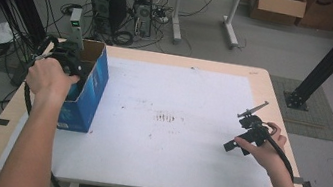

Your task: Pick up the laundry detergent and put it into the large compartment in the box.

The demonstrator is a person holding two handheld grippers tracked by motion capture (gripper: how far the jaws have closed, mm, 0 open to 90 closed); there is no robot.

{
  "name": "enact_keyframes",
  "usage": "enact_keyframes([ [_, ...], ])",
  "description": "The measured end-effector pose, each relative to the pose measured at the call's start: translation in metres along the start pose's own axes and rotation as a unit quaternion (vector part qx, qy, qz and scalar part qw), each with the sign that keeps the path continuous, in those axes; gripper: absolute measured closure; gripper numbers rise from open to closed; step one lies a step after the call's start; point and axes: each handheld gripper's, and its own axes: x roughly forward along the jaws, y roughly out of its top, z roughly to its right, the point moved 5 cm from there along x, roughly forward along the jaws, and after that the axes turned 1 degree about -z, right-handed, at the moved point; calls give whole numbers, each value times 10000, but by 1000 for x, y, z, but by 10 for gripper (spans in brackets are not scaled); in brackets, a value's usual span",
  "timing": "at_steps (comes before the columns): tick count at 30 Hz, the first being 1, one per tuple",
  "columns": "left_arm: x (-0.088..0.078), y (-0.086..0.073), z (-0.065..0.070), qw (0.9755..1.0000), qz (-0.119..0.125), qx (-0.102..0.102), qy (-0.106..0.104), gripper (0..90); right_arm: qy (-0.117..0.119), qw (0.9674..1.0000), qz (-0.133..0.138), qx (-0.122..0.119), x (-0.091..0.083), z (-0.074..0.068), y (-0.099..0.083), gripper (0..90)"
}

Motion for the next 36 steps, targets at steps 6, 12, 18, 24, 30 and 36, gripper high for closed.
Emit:
enact_keyframes([
  [6, 0, -1, -1, 10000, -35, 8, -15, 376, 12, 10000, -14, -12, 1, 0, 0, 163],
  [12, 0, -1, -1, 10000, -38, 20, 7, 373, 8, 10000, -22, -50, 1, -1, 0, 163],
  [18, -3, -2, -1, 10000, -22, 39, 72, 329, 16, 10000, -17, -45, 0, -1, 1, 163],
  [24, -12, -3, 1, 9999, -3, 87, 78, 280, 27, 10000, -5, -44, 0, -1, 1, 163],
  [30, -24, -5, 2, 9998, 91, 103, 122, 249, 31, 10000, 19, -58, -1, -1, 2, 163],
  [36, -46, -7, 10, 9992, 228, 296, 138, 211, 39, 10000, 30, -59, -3, -2, 3, 163],
])
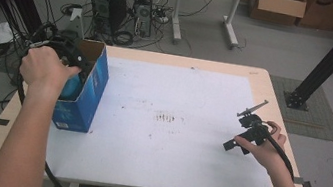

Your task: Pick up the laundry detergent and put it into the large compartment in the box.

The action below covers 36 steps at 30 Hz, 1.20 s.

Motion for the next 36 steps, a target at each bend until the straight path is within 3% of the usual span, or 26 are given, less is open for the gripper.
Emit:
enact_keyframes([
  [6, -15, 0, 15, 9995, 147, 280, -48, 173, -6, 10000, 20, -5, -2, -1, 1, 163],
  [11, -23, 1, 42, 9974, 212, 679, -141, 155, -7, 10000, 47, -27, -4, -2, 1, 163],
  [12, -23, 1, 42, 9974, 212, 679, -141, 154, -11, 10000, 45, -29, -4, -2, 1, 163],
  [13, -25, 2, 51, 9964, 187, 818, -71, 155, -10, 10000, 33, -20, -4, -3, 1, 163],
  [17, -28, 3, 65, 9950, 242, 968, -24, 144, -8, 10000, 62, -24, -5, -3, 1, 163],
  [19, -30, 3, 78, 9936, 275, 1095, -12, 120, -15, 10000, 63, -25, -6, -3, 0, 163],
  [20, -30, 3, 78, 9936, 275, 1095, -12, 120, -15, 10000, 63, -25, -6, -3, 0, 163],
  [23, -30, 3, 96, 9904, 294, 1352, -13, 110, -19, 10000, 78, -7, -8, -3, -1, 163],
  [26, -29, 3, 106, 9891, 308, 1438, -33, 94, -25, 9999, 96, -35, -10, -4, -2, 164],
  [27, -27, 4, 115, 9868, 317, 1590, -44, 89, -32, 9999, 110, -37, -11, -4, -2, 163],
  [28, -27, 4, 115, 9868, 317, 1590, -44, 81, -32, 9999, 110, -37, -11, -4, -2, 163],
  [31, -22, 4, 134, 9827, 300, 1826, -79, 65, -31, 9999, 126, -8, -12, -4, -3, 163],
  [32, -22, 4, 134, 9827, 300, 1826, -79, 59, -31, 9999, 126, -8, -12, -4, -3, 163],
  [36, -14, 4, 151, 9787, 336, 2022, -106, 36, -34, 9999, 120, -23, -12, -5, -4, 163],
])
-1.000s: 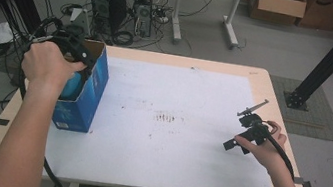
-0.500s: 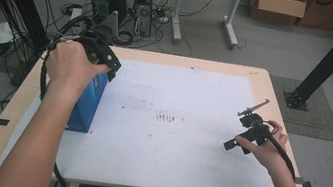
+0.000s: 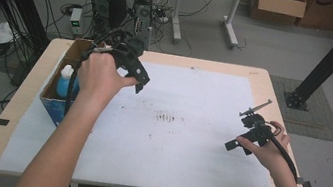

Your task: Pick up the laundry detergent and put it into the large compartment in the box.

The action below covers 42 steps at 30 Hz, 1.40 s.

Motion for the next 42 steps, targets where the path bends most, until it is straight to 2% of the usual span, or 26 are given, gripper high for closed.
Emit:
enact_keyframes([
  [8, 11, 7, 14, 9998, 9, 205, 1, 5, -13, 10000, 27, 23, -3, 3, 0, 163],
  [15, 23, 12, 27, 9994, 8, 335, -99, 4, -6, 10000, 2, 26, -1, 4, 1, 163],
  [33, 32, 14, 33, 9990, -41, 423, -142, 4, -11, 10000, -17, 40, 1, 5, -1, 163],
  [42, 32, 14, 30, 9991, -21, 396, -127, 3, -25, 10000, -39, 79, 1, 4, -1, 163],
])
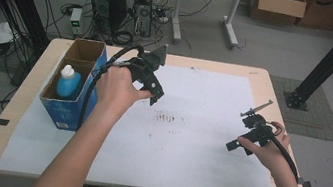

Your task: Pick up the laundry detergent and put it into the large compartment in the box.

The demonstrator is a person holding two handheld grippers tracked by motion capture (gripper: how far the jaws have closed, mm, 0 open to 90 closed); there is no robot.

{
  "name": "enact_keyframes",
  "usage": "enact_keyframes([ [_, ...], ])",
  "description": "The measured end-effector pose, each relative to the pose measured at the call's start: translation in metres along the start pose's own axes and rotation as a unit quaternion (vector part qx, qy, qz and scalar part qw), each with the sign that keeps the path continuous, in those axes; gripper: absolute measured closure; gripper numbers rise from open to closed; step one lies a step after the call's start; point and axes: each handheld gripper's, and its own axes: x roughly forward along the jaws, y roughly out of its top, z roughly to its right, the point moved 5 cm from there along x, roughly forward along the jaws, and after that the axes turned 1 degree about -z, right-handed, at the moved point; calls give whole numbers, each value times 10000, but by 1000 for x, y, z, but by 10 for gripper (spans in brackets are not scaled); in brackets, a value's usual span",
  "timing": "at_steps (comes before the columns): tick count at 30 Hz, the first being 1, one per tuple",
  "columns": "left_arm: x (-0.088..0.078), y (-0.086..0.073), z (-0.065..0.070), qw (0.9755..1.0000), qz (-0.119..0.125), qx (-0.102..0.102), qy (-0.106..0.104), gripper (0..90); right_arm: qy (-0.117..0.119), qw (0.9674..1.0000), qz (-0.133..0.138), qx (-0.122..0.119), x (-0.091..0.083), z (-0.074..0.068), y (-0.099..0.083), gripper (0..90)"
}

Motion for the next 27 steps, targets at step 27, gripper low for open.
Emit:
enact_keyframes([
  [27, -3, -2, -3, 10000, 27, 26, -1, 4, 0, 10000, -35, -27, 1, -3, 2, 163],
])
